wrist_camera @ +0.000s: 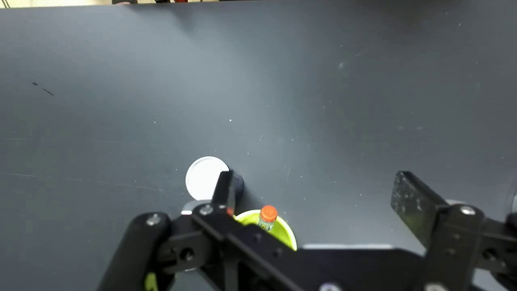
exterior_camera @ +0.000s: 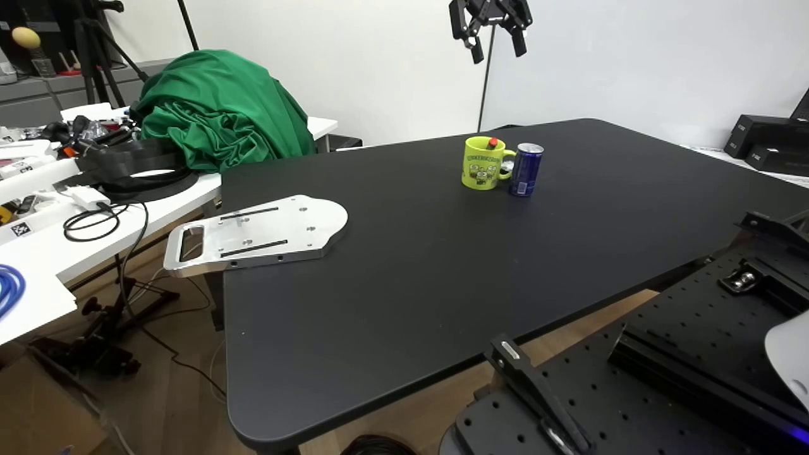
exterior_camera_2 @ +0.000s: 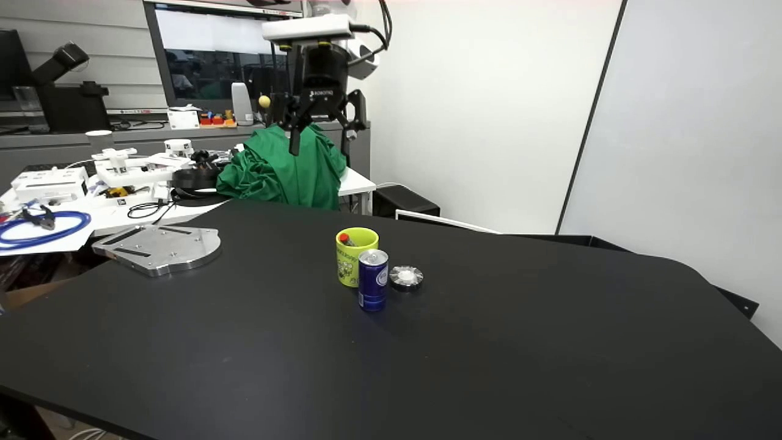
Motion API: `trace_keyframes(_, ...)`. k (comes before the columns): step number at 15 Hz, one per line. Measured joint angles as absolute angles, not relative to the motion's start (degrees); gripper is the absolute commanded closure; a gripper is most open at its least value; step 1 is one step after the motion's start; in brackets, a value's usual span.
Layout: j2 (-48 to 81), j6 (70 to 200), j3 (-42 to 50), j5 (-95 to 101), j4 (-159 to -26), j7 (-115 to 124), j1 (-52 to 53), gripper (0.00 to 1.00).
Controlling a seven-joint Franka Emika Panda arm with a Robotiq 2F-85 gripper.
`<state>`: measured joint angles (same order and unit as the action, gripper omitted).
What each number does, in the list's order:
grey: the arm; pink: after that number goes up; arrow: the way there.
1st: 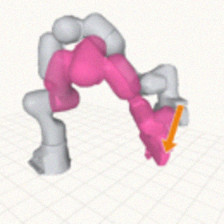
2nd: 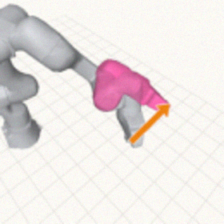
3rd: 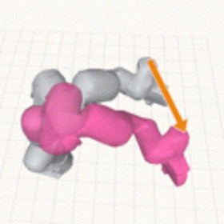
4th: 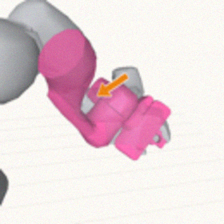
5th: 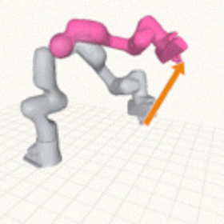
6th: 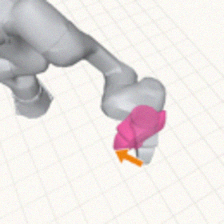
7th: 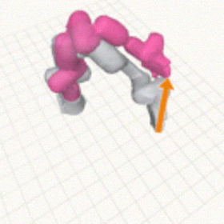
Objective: Put the marker on the table
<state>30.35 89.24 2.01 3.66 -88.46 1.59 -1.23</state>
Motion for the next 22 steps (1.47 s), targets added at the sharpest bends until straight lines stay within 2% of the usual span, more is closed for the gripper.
trace_keyframes(11,54.1,79.4,3.3,2.7,-65.2,1.5,-4.4,0.00)
trace_keyframes(22,62.4,78.6,2.7,-2.5,-57.0,1.6,-4.9,0.00)
